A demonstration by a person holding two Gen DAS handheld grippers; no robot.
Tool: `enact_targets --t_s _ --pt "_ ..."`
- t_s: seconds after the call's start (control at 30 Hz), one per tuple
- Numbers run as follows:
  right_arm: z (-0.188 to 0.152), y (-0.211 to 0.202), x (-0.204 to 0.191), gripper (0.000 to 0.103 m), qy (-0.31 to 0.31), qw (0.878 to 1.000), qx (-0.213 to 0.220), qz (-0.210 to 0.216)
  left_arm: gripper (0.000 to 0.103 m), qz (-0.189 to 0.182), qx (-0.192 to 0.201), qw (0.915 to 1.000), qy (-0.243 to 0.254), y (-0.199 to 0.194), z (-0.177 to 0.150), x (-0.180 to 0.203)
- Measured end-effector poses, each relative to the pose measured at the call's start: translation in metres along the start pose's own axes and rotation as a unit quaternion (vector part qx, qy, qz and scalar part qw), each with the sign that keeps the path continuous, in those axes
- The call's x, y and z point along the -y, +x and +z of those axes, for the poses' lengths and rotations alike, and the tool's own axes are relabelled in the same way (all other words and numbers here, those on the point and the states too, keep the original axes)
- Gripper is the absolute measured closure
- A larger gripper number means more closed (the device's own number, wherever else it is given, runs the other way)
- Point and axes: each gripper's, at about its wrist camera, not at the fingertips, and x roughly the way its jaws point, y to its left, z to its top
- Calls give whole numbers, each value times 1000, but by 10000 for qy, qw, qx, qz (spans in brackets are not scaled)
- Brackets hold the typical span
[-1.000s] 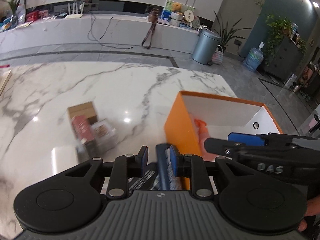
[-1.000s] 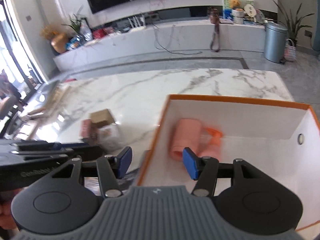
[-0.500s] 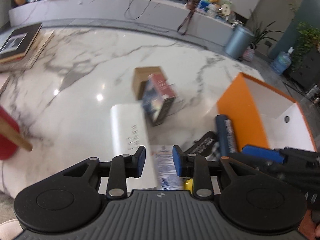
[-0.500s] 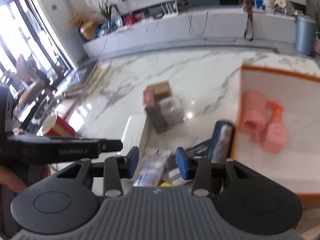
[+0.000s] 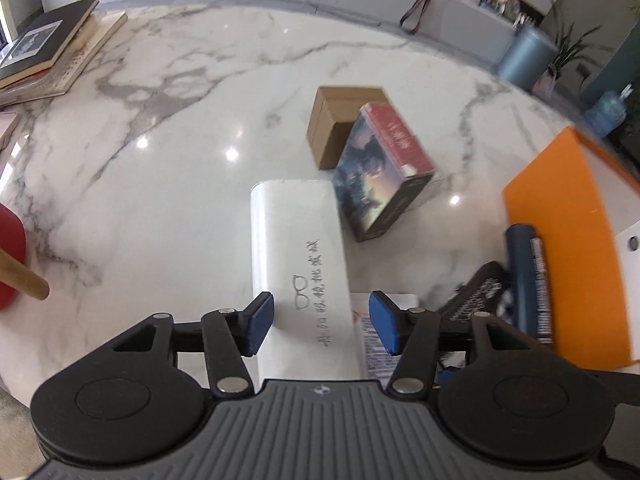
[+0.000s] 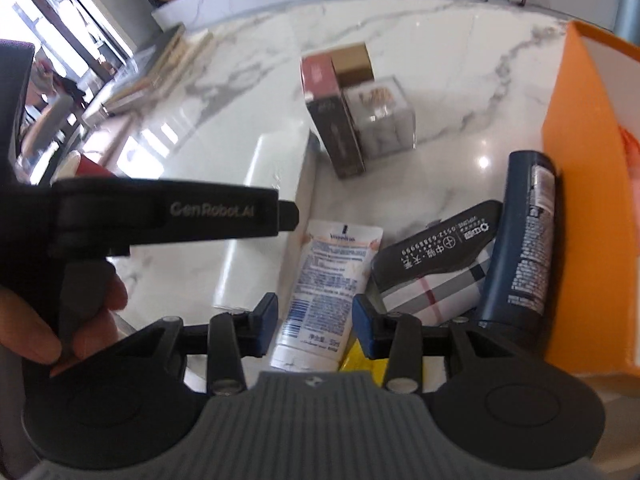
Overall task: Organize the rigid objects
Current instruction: 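Grasp the white glasses case with the left gripper while the right grasps the Vaseline tube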
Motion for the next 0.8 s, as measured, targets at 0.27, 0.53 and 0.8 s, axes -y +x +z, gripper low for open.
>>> enact_targets --t_s 0.27,0.53,0.8 --pt "18 26 -1 57 -450 9960 -774 42 29 31 -337 9991 -245 18 1 -11" --pt "33 46 -12 52 -673 9895 -1277 -50 32 8 -395 9984 -409 21 1 -17" --pt "40 54 -29 55 -1289 9838 -1204 -313 32 70 -370 9973 -638 18 0 -27"
